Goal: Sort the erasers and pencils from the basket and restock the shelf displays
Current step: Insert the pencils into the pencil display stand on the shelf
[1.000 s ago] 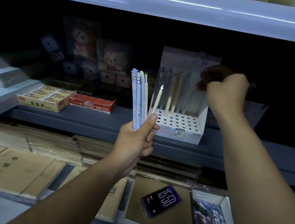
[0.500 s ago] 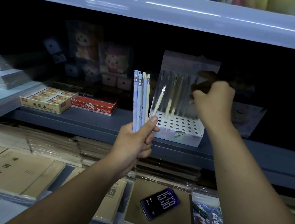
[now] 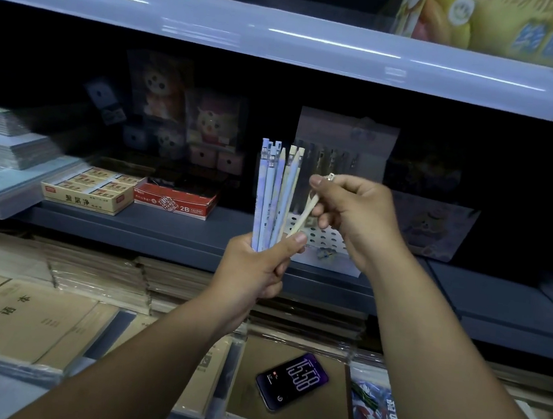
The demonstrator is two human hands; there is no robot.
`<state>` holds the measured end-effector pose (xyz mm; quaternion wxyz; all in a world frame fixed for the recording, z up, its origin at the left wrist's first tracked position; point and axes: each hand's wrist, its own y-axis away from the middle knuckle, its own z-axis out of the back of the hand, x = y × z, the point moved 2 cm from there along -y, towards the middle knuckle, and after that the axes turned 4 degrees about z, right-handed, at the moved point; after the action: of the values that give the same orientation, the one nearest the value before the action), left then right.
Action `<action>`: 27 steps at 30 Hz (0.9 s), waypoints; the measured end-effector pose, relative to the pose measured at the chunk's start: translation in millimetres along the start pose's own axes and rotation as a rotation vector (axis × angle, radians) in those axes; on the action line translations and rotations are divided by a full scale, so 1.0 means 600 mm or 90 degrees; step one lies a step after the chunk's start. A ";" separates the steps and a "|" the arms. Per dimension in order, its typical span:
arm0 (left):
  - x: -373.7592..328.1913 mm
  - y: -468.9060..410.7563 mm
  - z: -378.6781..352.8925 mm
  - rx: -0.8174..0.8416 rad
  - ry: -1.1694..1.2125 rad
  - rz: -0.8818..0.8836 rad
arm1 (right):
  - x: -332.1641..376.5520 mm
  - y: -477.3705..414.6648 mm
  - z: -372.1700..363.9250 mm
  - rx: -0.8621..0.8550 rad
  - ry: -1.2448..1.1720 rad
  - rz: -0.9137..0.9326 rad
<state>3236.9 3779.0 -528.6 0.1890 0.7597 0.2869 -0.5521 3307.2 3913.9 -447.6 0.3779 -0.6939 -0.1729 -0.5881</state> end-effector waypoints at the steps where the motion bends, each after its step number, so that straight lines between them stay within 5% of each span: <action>1: 0.000 0.001 -0.002 0.000 0.001 0.002 | -0.001 0.000 0.001 0.002 -0.012 -0.005; 9: 0.002 0.001 -0.003 -0.012 0.008 -0.003 | 0.007 -0.002 0.012 -0.012 -0.077 -0.035; 18: 0.009 -0.004 0.003 -0.054 0.017 0.018 | 0.029 -0.015 0.048 -0.276 -0.069 0.063; 27: 0.010 -0.009 0.017 -0.070 0.054 0.029 | 0.027 -0.019 0.061 -0.364 0.139 0.169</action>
<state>3227.4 3778.4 -537.6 0.2308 0.7772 0.3069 -0.4986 3328.7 3944.7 -429.5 0.2576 -0.7212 0.1324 -0.6293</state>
